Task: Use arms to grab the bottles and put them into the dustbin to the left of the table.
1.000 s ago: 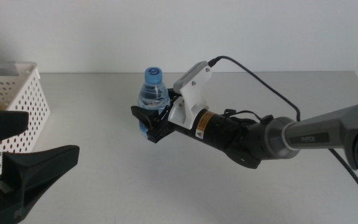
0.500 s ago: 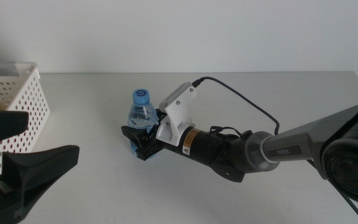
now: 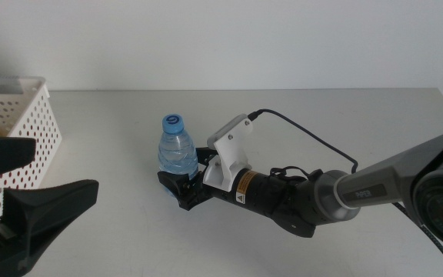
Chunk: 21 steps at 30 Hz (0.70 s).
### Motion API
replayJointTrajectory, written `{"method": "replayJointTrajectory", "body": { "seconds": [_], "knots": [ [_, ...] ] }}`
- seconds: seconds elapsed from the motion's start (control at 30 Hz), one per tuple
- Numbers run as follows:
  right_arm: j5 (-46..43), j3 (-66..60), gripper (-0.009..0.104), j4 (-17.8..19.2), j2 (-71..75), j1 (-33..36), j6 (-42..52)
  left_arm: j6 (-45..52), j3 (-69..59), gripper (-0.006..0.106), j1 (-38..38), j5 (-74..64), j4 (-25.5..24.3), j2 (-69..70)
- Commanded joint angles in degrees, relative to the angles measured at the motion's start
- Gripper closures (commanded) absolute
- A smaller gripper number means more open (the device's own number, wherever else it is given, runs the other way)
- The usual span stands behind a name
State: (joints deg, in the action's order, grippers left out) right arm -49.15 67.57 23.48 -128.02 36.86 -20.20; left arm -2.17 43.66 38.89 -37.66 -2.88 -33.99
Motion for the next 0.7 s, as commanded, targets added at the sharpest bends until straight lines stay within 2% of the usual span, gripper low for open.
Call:
{"method": "replayJointTrajectory", "body": {
  "seconds": [0.0, 0.13, 0.23, 0.43, 0.67],
  "knots": [
    [-4.3, -0.8, 0.002, -0.2, 6.2, -0.2, 0.3, -0.8, 1.8, 0.007, 0.4, 4.3, 0.4, -0.4],
    [-4.1, -5.3, 0.004, 0.2, 11.4, -0.8, 0.3, -0.8, 1.8, 0.007, 0.4, 4.3, 0.4, -0.4],
    [-4.1, -9.9, 0.006, 1.8, 17.1, -1.6, -0.3, -0.8, 1.8, 0.007, 0.4, 4.3, 0.4, -0.4],
    [-2.3, -20.6, 0.009, 5.8, 33.1, -4.3, -7.4, -0.8, 1.8, 0.007, 0.4, 4.3, 0.4, -0.4],
    [14.1, -27.0, 0.01, 11.2, 50.6, -4.3, -9.4, -0.8, 1.8, 0.007, 0.4, 4.3, 0.4, -0.4]
  ]
}}
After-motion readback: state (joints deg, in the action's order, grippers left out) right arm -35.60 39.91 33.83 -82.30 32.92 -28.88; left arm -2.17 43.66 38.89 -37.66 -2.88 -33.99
